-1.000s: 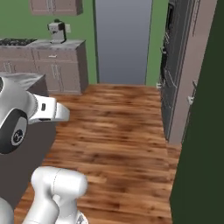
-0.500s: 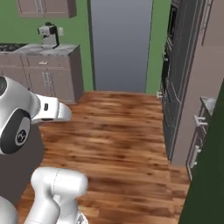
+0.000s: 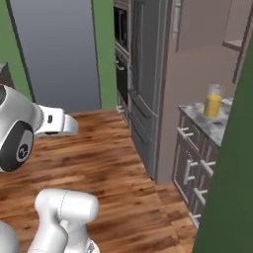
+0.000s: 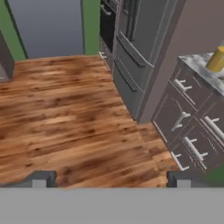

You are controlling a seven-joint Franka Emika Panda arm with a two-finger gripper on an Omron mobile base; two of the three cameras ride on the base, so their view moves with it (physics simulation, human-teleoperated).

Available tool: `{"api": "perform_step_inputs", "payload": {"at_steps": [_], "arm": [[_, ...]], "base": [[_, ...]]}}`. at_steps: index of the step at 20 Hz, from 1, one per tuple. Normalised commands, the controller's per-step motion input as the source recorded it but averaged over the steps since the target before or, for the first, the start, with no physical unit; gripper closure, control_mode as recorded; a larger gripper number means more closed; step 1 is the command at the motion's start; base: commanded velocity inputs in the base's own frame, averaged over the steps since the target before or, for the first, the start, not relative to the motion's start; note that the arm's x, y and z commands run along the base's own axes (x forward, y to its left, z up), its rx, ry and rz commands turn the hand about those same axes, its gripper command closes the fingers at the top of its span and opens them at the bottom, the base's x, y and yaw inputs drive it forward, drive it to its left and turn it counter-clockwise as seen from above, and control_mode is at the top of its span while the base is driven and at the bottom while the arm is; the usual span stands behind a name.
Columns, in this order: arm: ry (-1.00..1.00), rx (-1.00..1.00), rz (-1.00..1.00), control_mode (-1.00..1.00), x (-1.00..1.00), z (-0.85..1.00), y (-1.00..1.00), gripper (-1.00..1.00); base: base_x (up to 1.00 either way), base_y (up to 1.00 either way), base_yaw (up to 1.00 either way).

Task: There is a tray on the dining counter. Grab the cup, mug, and pitcher and place them on the tray. The pitcher may be placed next to the tray if it cannot fit the tray.

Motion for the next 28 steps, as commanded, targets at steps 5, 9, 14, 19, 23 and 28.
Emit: {"api": "perform_step_inputs", "payload": {"at_steps": [5, 9, 14, 19, 23, 28], "arm": [[0.00, 0.00, 0.00, 1.00, 0.00, 0.00, 0.00, -1.00], [0.00, 0.00, 0.00, 1.00, 0.00, 0.00, 0.00, -1.00], [0.00, 0.00, 0.00, 1.00, 0.00, 0.00, 0.00, -1.00], [0.00, 0.00, 0.00, 1.00, 0.00, 0.00, 0.00, -1.00], [0.00, 0.00, 0.00, 1.00, 0.00, 0.00, 0.00, -1.00], [0.00, 0.00, 0.00, 1.00, 0.00, 0.00, 0.00, -1.00]], "base": [[0.24, 0.39, -0.94], [0.56, 0.58, -0.82], [0.88, 0.82, -0.69], [0.88, 0.91, -0.65], [0.90, 0.99, -0.57], [0.82, 0.75, -0.35]]}}
